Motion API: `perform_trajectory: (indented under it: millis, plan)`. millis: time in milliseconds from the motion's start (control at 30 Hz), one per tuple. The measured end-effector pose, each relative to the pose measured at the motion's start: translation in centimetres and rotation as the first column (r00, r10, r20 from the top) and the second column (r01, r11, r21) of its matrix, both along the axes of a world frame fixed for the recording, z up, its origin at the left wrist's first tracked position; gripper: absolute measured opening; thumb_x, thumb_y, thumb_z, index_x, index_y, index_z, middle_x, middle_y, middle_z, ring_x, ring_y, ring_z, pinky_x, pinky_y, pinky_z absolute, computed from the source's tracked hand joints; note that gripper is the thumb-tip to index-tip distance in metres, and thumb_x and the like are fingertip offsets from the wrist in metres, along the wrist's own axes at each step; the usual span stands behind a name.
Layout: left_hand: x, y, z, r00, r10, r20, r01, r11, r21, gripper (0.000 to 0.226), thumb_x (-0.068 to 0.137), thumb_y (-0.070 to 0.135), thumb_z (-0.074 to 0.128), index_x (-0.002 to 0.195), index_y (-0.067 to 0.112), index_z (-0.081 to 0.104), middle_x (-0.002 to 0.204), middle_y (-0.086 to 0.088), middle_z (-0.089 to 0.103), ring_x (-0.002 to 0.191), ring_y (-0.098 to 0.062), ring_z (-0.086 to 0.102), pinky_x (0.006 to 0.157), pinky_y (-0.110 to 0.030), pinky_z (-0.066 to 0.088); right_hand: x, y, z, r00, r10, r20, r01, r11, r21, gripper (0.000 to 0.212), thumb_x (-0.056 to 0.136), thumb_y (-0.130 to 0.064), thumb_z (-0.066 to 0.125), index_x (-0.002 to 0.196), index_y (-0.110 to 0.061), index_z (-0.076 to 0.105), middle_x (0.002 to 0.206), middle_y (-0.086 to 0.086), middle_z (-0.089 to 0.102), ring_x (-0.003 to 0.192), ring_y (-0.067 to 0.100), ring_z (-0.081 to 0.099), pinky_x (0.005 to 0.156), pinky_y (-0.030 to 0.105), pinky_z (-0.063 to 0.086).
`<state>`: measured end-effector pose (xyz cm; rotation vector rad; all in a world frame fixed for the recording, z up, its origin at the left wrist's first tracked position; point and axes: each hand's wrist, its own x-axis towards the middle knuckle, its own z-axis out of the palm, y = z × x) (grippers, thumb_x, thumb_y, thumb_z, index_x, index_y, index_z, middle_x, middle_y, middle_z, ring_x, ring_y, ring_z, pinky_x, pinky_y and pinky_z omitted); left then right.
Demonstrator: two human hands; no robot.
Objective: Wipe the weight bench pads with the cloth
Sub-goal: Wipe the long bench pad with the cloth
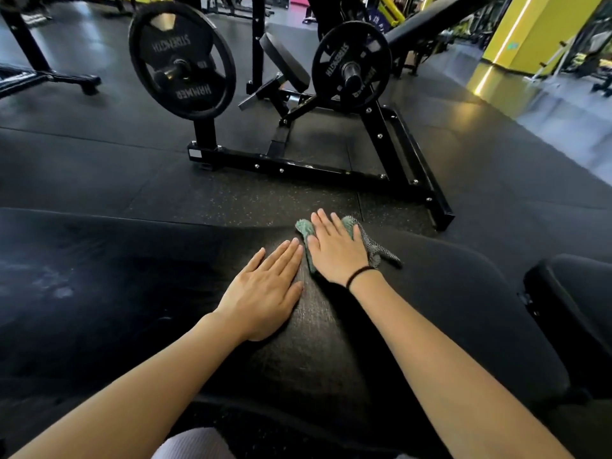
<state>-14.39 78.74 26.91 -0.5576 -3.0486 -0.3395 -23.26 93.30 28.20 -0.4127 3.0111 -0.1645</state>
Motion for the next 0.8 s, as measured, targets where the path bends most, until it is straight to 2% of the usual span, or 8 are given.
perform_trajectory:
  millis: [100,200,300,367,433,533,700,800]
  plan:
    - [-0.1,-0.1,-0.1,1.0,-0.007,-0.004,0.007,1.0,-0.013,0.08,0.074,0.05,-0.017,0.148,0.02,-0.012,0.157,0.007,-0.016,0.142,-0.005,-0.018,0.116,-0.03,-0.011,6.0,1.0,-0.4,0.998,0.025,-0.052,-0.026,1.0,-0.01,0.061,0.096,-0.05,0.014,0.151,-0.025,0.005,0.159,-0.01,-0.003,0.145,0.01,-0.006,0.117,0.048,0.0]
    - [-0.1,-0.1,0.0,1.0,-0.014,0.0,0.014,1.0,-0.006,0.08,0.073,0.051,-0.018,0.147,0.02,-0.014,0.156,0.007,-0.019,0.141,-0.005,-0.021,0.115,-0.029,-0.013,15.8,2.8,-0.3,0.99,0.094,-0.109,-0.101,0.993,-0.063,0.069,0.09,-0.064,0.018,0.149,-0.029,0.019,0.157,-0.013,0.009,0.145,0.01,0.005,0.113,0.046,0.006]
    - [0.0,-0.1,0.3,1.0,-0.011,0.007,0.011,1.0,0.024,0.08,0.073,0.052,-0.018,0.146,0.02,-0.016,0.155,0.007,-0.021,0.14,-0.005,-0.023,0.115,-0.029,-0.014,19.6,7.0,-1.0,0.987,0.06,-0.147,-0.063,0.998,-0.013,0.056,0.094,-0.056,0.021,0.144,-0.035,0.033,0.152,-0.017,0.03,0.141,0.007,0.022,0.104,0.047,0.02]
    - [0.1,-0.1,0.3,1.0,-0.012,0.013,0.012,0.999,0.036,0.079,0.073,0.052,-0.018,0.146,0.021,-0.016,0.154,0.008,-0.022,0.14,-0.004,-0.024,0.115,-0.029,-0.014,17.6,9.8,-0.2,0.989,-0.103,-0.107,0.109,0.992,0.055,0.056,0.096,-0.053,0.007,0.146,-0.037,0.027,0.153,-0.016,0.027,0.141,0.005,0.017,0.108,0.055,0.021]
    - [0.1,-0.1,0.2,1.0,-0.01,0.006,0.01,0.999,0.033,0.078,0.073,0.052,-0.018,0.145,0.021,-0.017,0.154,0.008,-0.023,0.14,-0.004,-0.024,0.115,-0.029,-0.014,13.1,11.8,0.4,0.968,-0.24,-0.067,0.245,0.966,0.087,0.055,0.095,-0.052,-0.002,0.148,-0.038,0.003,0.157,-0.016,0.001,0.144,0.006,-0.004,0.109,0.065,0.009]
    - [0.1,0.0,0.1,1.0,-0.003,-0.005,0.003,1.0,0.031,0.077,0.073,0.052,-0.018,0.145,0.021,-0.017,0.154,0.008,-0.022,0.139,-0.004,-0.024,0.115,-0.029,-0.014,6.8,11.0,0.3,0.933,-0.358,0.028,0.356,0.933,0.06,0.051,0.099,-0.045,0.005,0.148,-0.037,-0.006,0.157,-0.014,-0.013,0.144,0.013,-0.014,0.109,0.064,-0.006]
    - [0.1,0.2,0.3,1.0,-0.002,-0.003,0.003,1.0,0.024,0.077,0.072,0.053,-0.017,0.143,0.023,-0.019,0.153,0.009,-0.022,0.139,-0.003,-0.023,0.115,-0.029,-0.014,3.6,2.5,-0.3,0.987,-0.154,-0.049,0.153,0.988,-0.018,0.053,0.1,-0.042,0.01,0.151,-0.03,0.001,0.158,-0.011,-0.006,0.146,0.018,-0.009,0.113,0.059,-0.007]
    - [0.1,0.1,0.3,1.0,-0.006,0.007,0.006,1.0,0.006,0.075,0.072,0.054,-0.018,0.141,0.025,-0.021,0.153,0.01,-0.023,0.139,-0.002,-0.024,0.115,-0.028,-0.014,3.0,2.1,-0.1,0.999,-0.003,-0.043,0.001,0.999,-0.044,0.051,0.101,-0.039,0.014,0.151,-0.031,0.006,0.158,-0.014,0.0,0.146,0.012,-0.005,0.116,0.052,-0.005]
